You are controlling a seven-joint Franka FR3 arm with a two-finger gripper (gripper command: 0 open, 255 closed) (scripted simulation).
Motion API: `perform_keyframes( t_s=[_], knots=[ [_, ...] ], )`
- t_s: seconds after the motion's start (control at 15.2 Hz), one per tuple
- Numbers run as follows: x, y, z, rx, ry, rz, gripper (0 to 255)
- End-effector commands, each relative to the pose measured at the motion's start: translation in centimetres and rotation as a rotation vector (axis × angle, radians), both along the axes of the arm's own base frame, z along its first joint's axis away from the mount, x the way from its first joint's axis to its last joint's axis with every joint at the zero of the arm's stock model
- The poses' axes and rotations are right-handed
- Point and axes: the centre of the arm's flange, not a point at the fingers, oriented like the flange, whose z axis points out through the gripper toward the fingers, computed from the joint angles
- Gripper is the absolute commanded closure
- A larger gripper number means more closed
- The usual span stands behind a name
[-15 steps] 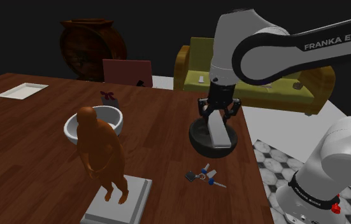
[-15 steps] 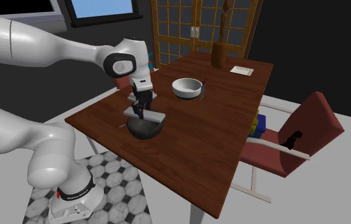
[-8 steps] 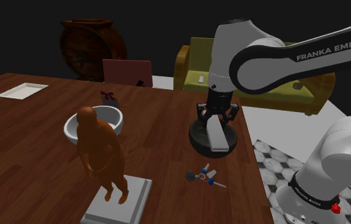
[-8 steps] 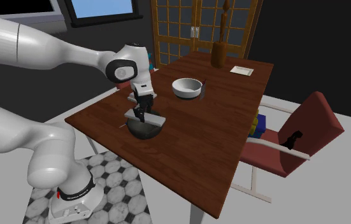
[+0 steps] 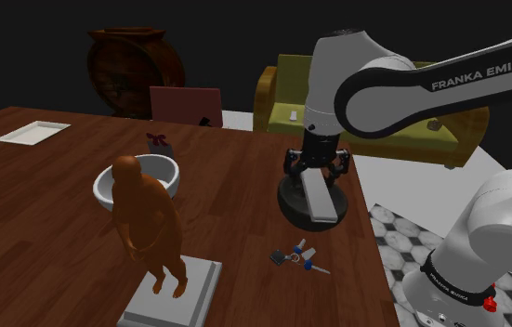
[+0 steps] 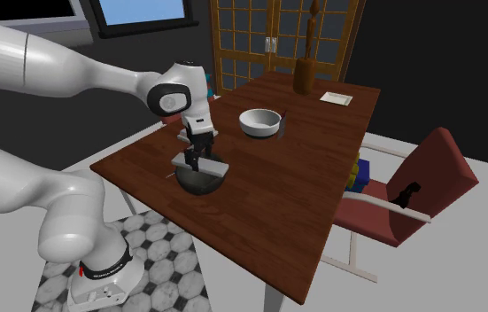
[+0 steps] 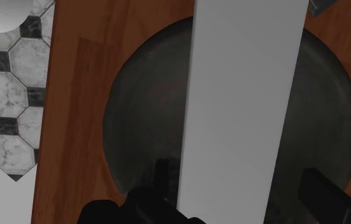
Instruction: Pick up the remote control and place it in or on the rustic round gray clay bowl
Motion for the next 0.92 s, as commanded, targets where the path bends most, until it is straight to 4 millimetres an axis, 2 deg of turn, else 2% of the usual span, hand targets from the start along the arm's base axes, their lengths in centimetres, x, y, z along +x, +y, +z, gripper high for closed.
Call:
perform_keyframes(
  t_s=[0.0,0.07,0.33,0.86],
  knots=[
    [0.0,0.0,0.0,0.000,0.000,0.000,0],
    [0.0,0.0,0.0,0.000,0.000,0.000,0],
    [0.0,0.1,5.0,0.000,0.000,0.000,0],
    [0.0,0.1,5.0,0.000,0.000,0.000,0]
  ],
)
